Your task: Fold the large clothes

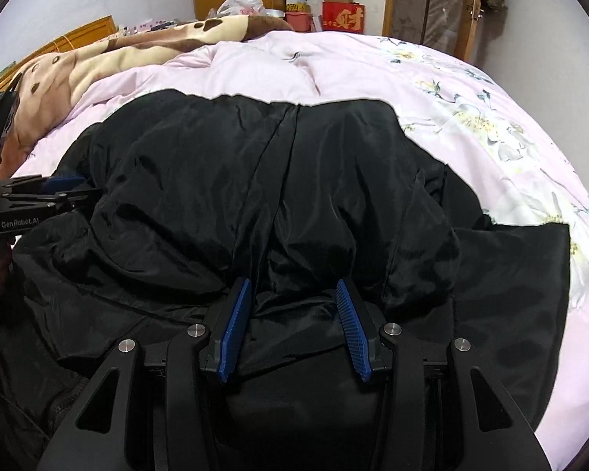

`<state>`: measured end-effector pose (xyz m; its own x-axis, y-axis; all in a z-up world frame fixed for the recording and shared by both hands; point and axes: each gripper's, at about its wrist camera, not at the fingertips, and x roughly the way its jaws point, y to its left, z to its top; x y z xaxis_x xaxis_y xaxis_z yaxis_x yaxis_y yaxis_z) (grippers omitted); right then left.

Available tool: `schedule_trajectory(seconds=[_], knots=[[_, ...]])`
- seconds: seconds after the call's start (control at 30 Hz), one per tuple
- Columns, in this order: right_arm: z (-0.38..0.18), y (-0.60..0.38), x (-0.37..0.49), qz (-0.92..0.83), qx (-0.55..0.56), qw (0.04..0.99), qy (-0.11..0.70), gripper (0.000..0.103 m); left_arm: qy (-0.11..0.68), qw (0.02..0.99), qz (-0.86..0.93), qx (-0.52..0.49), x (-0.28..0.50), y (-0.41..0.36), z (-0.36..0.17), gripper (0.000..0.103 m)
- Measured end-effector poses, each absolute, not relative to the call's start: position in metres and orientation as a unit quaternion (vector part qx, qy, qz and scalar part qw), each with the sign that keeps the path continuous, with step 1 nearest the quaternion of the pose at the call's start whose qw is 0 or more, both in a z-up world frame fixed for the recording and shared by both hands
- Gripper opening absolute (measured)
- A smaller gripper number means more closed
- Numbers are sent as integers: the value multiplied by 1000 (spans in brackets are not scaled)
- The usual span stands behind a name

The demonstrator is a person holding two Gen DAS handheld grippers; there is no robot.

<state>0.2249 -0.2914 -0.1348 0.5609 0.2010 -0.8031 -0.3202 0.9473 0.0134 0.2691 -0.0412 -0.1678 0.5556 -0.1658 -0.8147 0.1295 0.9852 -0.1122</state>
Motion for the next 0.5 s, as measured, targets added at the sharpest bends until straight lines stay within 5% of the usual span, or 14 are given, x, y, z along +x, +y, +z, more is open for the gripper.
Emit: schedule_trajectory(seconds=[0.5], knots=[[-80, -298, 196, 129, 19, 902, 412, 47, 480, 872, -70, -64, 236, -22, -125, 63]])
